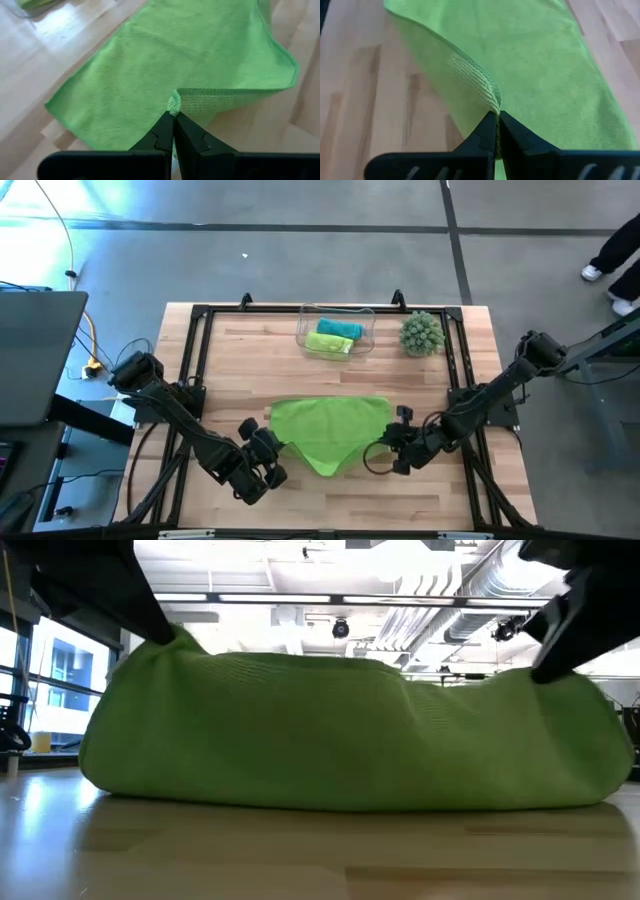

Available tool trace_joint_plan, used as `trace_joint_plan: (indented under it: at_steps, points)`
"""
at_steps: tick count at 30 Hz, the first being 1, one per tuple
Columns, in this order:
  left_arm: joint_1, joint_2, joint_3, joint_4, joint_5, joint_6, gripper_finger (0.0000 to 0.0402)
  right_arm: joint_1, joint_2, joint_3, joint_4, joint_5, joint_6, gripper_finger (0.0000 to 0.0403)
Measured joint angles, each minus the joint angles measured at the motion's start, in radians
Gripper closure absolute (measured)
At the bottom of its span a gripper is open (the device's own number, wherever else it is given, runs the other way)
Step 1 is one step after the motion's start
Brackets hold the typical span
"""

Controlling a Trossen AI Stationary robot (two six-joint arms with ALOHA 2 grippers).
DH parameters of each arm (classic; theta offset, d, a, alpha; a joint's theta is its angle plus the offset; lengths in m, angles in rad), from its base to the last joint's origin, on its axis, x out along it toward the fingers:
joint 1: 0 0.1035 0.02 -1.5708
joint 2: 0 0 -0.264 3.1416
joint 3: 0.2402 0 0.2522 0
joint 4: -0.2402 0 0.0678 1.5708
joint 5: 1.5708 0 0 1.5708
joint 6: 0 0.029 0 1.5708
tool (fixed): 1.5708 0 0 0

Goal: Roll microfiber towels into tight, uniform cylinder then place into a basket
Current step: Fold the green microfiber cloth

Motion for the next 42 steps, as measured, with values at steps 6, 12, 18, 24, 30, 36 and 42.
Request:
trace_joint_plan:
  at_steps: [6, 12, 18, 24, 30, 36, 42]
  points:
    - [0.022, 0.000, 0.000, -0.042, -0.024, -0.021, 0.0401, -0.059, 0.000, 0.000, -0.013, 0.000, 0.021, 0.0403]
    - [0.040, 0.000, 0.000, -0.136, -0.034, -0.124, 0.0401, -0.107, 0.000, 0.000, -0.047, 0.000, 0.099, 0.0403]
    - [0.060, 0.000, -0.001, -0.166, -0.044, -0.182, 0.0401, -0.153, 0.000, 0.000, -0.049, 0.000, 0.123, 0.0403]
    - [0.094, 0.000, -0.001, -0.173, -0.046, -0.183, 0.0401, -0.197, 0.000, 0.000, -0.079, 0.029, 0.108, 0.0403]
    - [0.135, 0.000, -0.001, -0.214, -0.046, -0.183, 0.0401, -0.234, 0.000, 0.000, -0.112, 0.046, 0.106, 0.0403]
    - [0.169, 0.000, -0.001, -0.224, -0.045, -0.159, 0.0401, -0.265, 0.000, 0.000, -0.119, 0.046, 0.106, 0.0403]
    - [0.207, 0.000, -0.001, -0.223, -0.047, -0.073, 0.0401, -0.291, 0.000, 0.000, -0.153, 0.046, 0.111, 0.0403]
